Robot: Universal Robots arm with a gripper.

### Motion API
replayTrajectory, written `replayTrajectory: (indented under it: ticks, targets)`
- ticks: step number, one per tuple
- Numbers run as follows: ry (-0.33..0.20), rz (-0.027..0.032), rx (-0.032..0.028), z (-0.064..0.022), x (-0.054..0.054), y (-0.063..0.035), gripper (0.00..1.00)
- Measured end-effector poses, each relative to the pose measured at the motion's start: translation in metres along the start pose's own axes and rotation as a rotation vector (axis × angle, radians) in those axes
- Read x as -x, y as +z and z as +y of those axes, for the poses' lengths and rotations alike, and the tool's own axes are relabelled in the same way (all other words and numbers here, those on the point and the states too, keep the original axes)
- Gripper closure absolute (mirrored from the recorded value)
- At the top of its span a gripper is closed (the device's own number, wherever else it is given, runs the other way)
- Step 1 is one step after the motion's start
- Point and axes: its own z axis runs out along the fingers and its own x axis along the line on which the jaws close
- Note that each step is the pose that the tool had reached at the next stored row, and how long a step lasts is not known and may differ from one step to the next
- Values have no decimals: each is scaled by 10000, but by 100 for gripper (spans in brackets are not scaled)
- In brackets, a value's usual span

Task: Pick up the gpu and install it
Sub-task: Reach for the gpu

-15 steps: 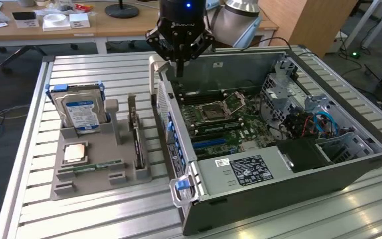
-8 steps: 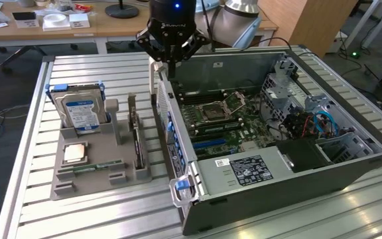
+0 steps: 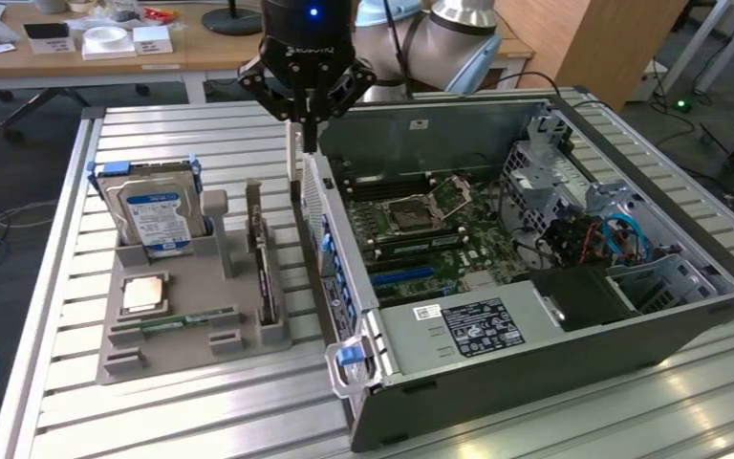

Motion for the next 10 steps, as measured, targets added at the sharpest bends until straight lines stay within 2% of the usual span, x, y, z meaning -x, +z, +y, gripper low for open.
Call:
replayTrajectory:
  ticks: [10]
  targets:
    - [1, 0, 0, -21, -275, 12, 89]
